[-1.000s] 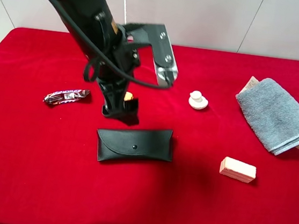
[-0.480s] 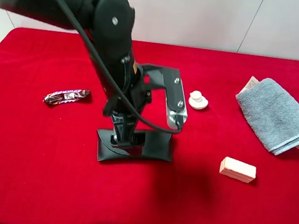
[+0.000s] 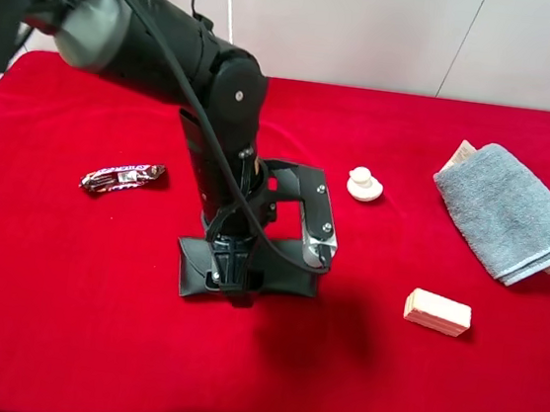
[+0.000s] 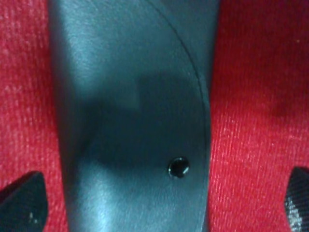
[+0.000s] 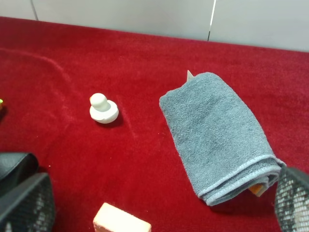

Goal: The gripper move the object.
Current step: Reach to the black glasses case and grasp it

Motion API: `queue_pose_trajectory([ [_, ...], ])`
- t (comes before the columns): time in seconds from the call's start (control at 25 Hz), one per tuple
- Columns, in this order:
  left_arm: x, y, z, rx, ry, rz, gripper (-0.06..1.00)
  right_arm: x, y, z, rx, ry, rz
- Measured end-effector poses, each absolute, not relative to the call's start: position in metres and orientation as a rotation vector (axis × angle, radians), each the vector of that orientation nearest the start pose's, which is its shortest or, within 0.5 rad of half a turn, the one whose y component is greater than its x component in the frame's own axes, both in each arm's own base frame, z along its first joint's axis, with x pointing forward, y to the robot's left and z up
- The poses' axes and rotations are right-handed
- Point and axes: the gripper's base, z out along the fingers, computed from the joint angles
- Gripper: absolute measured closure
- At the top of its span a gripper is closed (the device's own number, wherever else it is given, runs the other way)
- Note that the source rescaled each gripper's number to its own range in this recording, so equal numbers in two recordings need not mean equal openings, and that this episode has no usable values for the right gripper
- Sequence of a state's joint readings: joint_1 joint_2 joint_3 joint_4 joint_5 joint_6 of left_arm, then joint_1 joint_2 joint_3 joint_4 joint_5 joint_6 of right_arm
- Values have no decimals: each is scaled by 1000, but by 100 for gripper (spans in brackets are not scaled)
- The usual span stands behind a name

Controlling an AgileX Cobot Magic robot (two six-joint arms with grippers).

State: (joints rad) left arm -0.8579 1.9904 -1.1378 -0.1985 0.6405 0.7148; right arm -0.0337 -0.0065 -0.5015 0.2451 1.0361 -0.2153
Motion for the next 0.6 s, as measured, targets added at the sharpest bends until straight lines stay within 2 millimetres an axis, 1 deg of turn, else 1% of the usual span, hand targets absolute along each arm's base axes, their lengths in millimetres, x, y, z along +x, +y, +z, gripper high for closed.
queue_pose_trajectory([
  [0.24, 230, -282, 107, 1957, 2267, -203, -6, -6, 19, 282, -189, 1982, 133],
  [0.52, 232, -283, 107, 1953, 2238, -187, -5, -6, 19, 282, -189, 1981, 134],
  [0.6, 233, -283, 107, 1950, 2236, -186, -3, -6, 19, 282, -189, 1981, 134],
])
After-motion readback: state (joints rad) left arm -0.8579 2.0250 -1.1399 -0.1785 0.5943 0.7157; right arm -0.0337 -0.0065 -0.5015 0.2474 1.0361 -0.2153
